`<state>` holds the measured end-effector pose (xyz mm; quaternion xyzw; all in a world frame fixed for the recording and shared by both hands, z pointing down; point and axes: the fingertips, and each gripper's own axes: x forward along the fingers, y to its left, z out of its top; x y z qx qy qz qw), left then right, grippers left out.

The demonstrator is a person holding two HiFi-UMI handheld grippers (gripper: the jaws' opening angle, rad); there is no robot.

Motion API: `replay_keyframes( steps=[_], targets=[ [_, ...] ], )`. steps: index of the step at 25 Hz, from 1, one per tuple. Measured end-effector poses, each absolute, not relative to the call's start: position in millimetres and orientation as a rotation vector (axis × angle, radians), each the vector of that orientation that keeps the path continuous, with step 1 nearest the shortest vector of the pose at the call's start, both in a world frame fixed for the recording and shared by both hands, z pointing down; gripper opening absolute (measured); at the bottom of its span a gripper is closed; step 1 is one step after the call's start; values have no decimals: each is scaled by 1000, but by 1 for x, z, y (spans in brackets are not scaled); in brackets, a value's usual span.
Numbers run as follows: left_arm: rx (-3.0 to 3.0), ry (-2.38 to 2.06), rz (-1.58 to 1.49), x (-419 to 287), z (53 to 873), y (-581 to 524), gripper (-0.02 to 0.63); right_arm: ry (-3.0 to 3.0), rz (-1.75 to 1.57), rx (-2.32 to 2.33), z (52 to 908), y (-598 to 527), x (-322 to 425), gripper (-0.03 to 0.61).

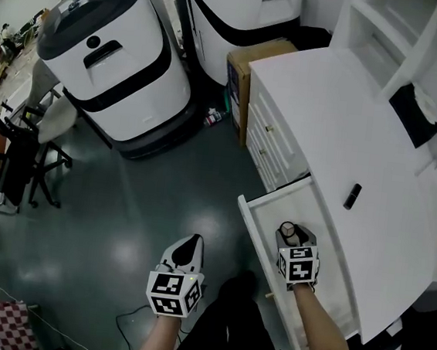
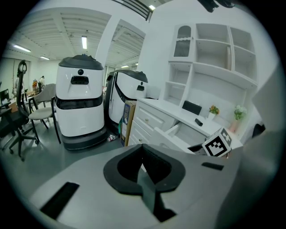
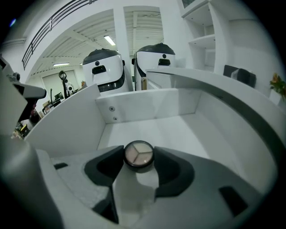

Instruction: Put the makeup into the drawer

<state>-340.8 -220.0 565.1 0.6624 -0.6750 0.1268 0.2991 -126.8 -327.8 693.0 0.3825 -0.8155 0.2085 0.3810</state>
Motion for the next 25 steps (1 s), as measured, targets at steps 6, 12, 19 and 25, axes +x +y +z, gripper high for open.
replay_keyframes(
  steps=[6, 12, 19, 25],
  targets=[
    [1755, -1793, 340, -341, 567, -220, -2, -2088, 515, 964, 696, -327, -128, 211],
    [1758, -1791, 343, -339, 566, -222, -2, -2079, 496, 964, 698, -328, -128, 211],
    [1768, -1799, 348, -339, 560, -223, -2, -2120, 497, 988, 686, -327, -128, 211],
    [1797, -1786, 347, -331, 556, -224, -2, -2217, 511, 1037, 646, -324, -136, 212]
  ],
)
